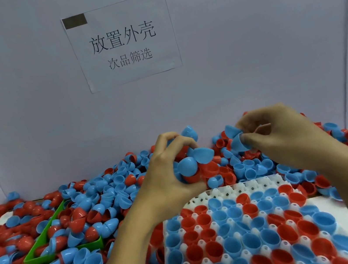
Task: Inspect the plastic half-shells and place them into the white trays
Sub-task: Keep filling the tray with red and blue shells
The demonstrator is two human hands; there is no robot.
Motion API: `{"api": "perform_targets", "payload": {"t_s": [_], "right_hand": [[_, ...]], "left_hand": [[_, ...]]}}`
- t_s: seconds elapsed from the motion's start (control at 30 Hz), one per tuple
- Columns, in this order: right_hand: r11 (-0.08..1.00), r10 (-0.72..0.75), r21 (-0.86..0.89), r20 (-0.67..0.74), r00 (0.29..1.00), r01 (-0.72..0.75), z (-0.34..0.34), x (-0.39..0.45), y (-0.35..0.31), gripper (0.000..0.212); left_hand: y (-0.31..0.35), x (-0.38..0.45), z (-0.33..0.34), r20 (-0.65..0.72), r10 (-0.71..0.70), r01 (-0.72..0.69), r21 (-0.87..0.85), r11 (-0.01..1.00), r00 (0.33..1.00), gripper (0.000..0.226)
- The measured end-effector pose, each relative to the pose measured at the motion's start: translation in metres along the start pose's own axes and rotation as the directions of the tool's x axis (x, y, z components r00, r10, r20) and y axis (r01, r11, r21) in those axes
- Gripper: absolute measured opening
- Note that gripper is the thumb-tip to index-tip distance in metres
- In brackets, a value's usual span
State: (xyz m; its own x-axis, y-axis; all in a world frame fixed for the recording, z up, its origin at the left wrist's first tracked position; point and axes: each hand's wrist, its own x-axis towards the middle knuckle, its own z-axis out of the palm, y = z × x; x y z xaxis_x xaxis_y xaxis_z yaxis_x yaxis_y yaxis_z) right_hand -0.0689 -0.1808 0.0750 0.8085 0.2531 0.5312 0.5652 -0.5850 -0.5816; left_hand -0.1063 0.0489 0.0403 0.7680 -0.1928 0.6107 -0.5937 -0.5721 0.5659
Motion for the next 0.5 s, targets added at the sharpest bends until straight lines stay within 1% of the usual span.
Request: {"api": "perform_targets", "payload": {"t_s": [0.1, 0.17, 0.23, 0.3, 0.37, 0.43, 0.5], "right_hand": [[0.994, 0.057, -0.091, 0.035, 0.998, -0.053, -0.011, 0.009, 0.021, 0.012], [0.976, 0.099, -0.203, 0.072, 0.993, -0.082, -0.020, 0.018, 0.039, 0.004], [0.940, 0.139, -0.331, 0.130, 0.982, -0.089, -0.025, 0.024, 0.057, 0.005], [0.896, 0.194, -0.434, 0.192, 0.962, -0.094, -0.021, 0.027, 0.076, 0.010], [0.840, 0.255, -0.536, 0.251, 0.934, -0.085, -0.010, 0.027, 0.095, 0.007], [0.795, 0.289, -0.602, 0.284, 0.914, -0.065, 0.003, 0.025, 0.112, 0.007], [0.772, 0.300, -0.632, 0.282, 0.911, -0.059, 0.013, 0.023, 0.126, 0.007]], "left_hand": [[0.000, 0.001, -0.002, -0.021, -0.015, 0.015, 0.005, 1.000, 1.000, 0.050], [-0.003, 0.001, -0.003, -0.032, -0.013, 0.013, 0.010, 1.000, 0.999, 0.049], [-0.006, 0.001, -0.004, -0.042, -0.011, 0.011, 0.016, 1.000, 0.999, 0.055], [-0.007, 0.001, -0.004, -0.044, -0.015, 0.016, 0.028, 0.999, 0.999, 0.056], [-0.006, 0.001, -0.003, -0.040, -0.023, 0.024, 0.031, 0.999, 0.999, 0.055], [-0.006, 0.002, -0.003, -0.044, -0.023, 0.024, 0.029, 0.999, 0.999, 0.055], [-0.006, 0.002, -0.003, -0.051, -0.023, 0.024, 0.026, 0.999, 0.998, 0.055]]}}
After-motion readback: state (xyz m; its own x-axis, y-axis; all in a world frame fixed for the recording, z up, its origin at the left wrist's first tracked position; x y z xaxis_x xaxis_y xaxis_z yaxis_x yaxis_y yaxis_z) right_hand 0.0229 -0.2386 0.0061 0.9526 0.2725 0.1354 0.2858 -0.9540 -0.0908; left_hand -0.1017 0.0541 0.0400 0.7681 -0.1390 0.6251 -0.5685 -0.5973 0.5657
